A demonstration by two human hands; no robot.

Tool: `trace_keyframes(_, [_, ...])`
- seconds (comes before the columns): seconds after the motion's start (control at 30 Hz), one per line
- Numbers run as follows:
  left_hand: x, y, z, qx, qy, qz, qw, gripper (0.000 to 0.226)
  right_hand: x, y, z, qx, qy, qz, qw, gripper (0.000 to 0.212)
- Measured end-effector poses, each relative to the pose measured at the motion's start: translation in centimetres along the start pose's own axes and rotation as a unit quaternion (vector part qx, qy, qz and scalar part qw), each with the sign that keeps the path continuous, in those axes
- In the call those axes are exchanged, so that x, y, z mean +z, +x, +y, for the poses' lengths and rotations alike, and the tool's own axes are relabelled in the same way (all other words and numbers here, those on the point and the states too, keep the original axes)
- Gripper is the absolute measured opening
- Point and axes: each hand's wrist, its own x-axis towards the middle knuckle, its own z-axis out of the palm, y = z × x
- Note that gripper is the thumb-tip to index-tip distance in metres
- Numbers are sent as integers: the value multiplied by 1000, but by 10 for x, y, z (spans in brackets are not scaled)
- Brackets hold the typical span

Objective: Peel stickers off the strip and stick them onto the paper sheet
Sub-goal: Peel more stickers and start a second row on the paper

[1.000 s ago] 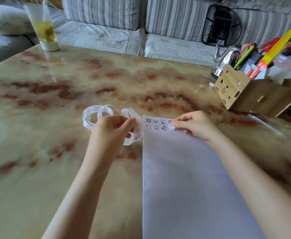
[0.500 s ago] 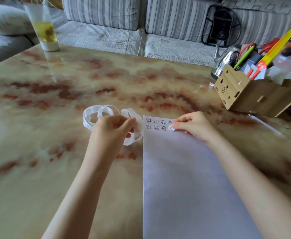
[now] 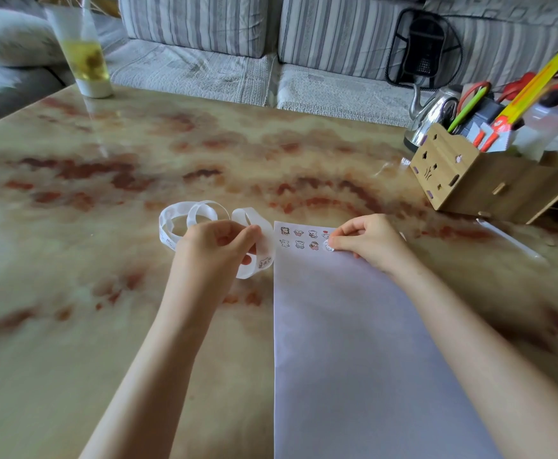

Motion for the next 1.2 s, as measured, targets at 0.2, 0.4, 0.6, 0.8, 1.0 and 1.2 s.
trace_keyframes(0.2, [0,1,-1,6,-7,-1,1000,21,2,2,2,-10,-1,-5,1000,3])
trace_keyframes(0.4, [0,1,-1,7,-7,-4,1000,21,3,5,9,-9,-1,-4,1000,9])
trace_keyframes(0.6, [-1,0,-1,6,-1,-1,1000,22,2,11,12,-1,1,0,1000,29])
trace_keyframes(0.8, [0,-1,1,11,-8,0,1000,21,5,15,15,13,31,5,999,32])
trace_keyframes(1.0, [0,-1,2,12,-9,-3,1000,21,9,19,24,-18,-6,17,1000,18])
trace_keyframes(1.2, [0,-2,3,10,-21,-3,1000,21,9,14,18,-6,10,2,1000,31])
